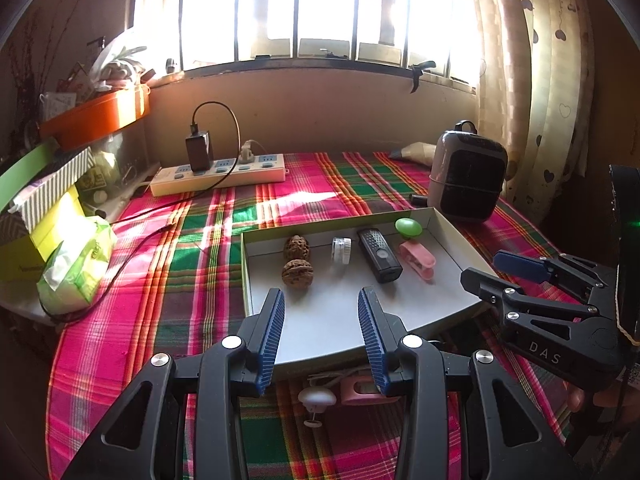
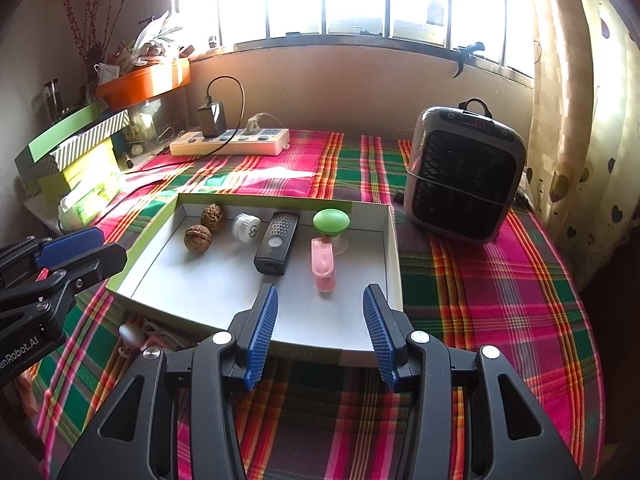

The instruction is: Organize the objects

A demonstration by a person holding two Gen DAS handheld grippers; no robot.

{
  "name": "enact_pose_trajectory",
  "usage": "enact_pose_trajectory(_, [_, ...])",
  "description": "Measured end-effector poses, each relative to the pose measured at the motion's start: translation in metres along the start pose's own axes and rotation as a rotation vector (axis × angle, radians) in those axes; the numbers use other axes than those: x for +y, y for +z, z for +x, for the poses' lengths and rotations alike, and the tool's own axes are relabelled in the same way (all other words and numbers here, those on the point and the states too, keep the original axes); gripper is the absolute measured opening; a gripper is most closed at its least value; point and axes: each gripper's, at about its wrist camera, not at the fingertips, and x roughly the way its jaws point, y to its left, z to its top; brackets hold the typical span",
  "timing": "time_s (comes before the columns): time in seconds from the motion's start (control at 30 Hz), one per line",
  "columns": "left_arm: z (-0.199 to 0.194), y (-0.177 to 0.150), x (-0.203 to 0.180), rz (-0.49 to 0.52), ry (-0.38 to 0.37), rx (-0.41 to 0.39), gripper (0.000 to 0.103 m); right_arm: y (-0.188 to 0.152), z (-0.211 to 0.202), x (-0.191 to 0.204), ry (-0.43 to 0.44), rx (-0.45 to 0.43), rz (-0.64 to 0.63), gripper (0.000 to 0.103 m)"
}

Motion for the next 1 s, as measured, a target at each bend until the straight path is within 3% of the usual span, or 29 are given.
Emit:
enact_pose_trajectory(0.23, [-0.003, -0.018, 0.013, -0.013, 0.002, 0.041, 0.037, -0.008, -0.007, -0.001, 0.014, -0.001, 0.006, 0.046])
enact_pose_trajectory(0.63, [0.000, -0.046, 0.037, -0.102, -0.080, 0.118, 0.039, -0.027, -0.016, -0.003, 0.029, 0.017, 0.020, 0.046])
enact_pose_trajectory(1.0, [0.017, -0.058, 0.034, -0.122, -0.148, 0.190, 0.040, -0.037, -0.011, 0.011, 0.085, 0.057, -0.007, 0.046])
